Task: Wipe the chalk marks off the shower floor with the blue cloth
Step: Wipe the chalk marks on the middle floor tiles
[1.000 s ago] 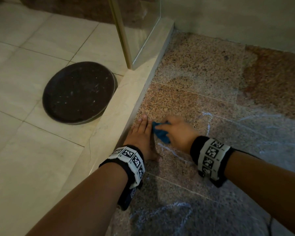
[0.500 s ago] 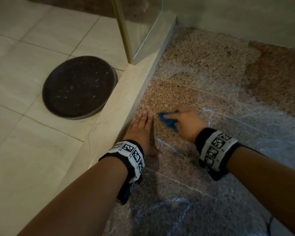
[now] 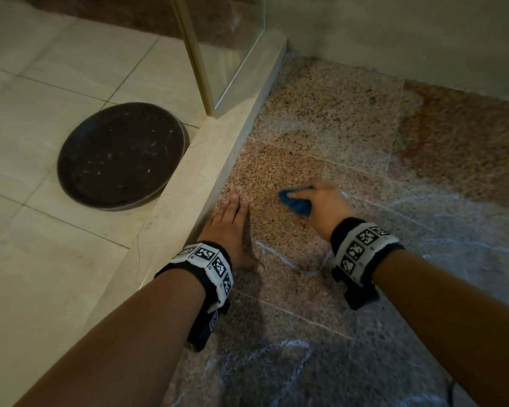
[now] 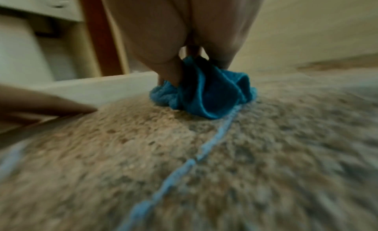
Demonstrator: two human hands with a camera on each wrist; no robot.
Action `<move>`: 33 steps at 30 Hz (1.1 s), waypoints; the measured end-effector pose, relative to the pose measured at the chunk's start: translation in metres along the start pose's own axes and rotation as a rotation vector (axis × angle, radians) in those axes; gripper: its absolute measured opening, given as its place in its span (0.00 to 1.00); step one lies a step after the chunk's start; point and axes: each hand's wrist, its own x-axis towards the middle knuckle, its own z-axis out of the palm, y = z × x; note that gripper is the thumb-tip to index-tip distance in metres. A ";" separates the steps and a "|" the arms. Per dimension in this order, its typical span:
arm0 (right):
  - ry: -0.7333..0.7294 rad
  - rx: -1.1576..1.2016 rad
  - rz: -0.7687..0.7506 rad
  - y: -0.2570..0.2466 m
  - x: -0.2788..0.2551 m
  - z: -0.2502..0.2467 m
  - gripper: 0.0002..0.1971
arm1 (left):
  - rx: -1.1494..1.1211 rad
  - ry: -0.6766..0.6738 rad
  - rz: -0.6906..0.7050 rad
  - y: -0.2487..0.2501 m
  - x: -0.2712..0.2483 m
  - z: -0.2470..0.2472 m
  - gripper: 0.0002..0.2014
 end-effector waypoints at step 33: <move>-0.068 -0.286 -0.180 0.026 0.025 -0.004 0.21 | -0.015 -0.011 -0.021 0.042 0.033 -0.014 0.57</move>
